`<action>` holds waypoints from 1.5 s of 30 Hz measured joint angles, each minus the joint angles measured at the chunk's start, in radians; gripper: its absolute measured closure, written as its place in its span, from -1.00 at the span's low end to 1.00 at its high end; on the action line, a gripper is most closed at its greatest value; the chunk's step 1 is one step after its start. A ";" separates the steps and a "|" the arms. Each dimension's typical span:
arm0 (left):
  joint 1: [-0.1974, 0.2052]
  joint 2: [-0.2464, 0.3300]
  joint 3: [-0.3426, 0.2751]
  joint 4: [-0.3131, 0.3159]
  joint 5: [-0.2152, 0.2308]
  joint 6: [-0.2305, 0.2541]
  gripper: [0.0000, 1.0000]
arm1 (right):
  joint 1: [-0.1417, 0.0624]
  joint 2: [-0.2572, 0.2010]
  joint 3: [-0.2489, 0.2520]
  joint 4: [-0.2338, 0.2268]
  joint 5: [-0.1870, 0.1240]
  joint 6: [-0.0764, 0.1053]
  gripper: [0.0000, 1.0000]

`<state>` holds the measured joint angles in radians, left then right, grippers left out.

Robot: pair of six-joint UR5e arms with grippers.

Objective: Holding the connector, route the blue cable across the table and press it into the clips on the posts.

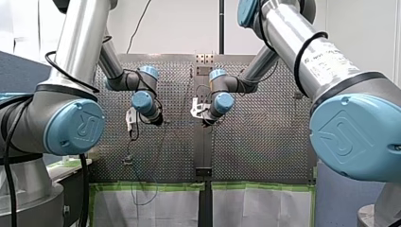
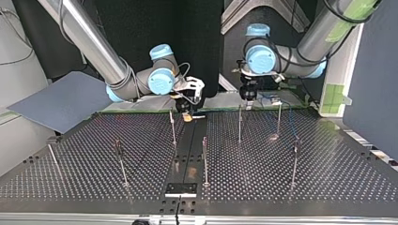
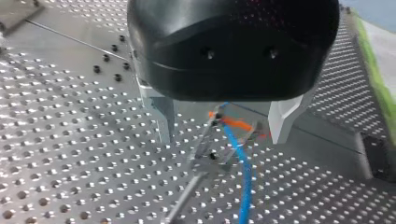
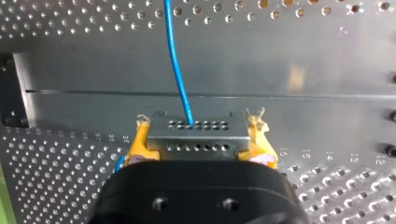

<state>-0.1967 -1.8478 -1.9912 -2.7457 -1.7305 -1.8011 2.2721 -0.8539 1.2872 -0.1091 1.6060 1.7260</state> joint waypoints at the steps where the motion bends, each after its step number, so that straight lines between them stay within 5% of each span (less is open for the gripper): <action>1: -0.004 0.000 -0.003 -0.004 -0.007 0.005 -1.00 | -0.001 0.000 0.000 0.000 0.000 0.000 1.00; 8: -0.039 0.027 -0.013 -0.010 -0.018 0.026 -1.00 | -0.004 0.001 0.000 -0.001 0.001 0.000 1.00; 16: -0.100 0.046 -0.012 0.053 0.007 -0.010 -1.00 | -0.010 0.000 -0.001 -0.002 0.001 0.002 1.00; 27: -0.178 -0.028 0.046 0.120 -0.040 -0.009 -1.00 | -0.019 0.000 -0.001 -0.003 -0.003 0.000 1.00; 45: -0.154 -0.184 0.203 0.104 -0.052 -0.011 -1.00 | -0.024 0.000 -0.001 -0.003 -0.009 0.000 1.00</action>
<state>-0.3508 -2.0315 -1.7884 -2.6414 -1.7823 -1.8123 2.2479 -0.8539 1.2857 -0.1123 1.5967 1.7260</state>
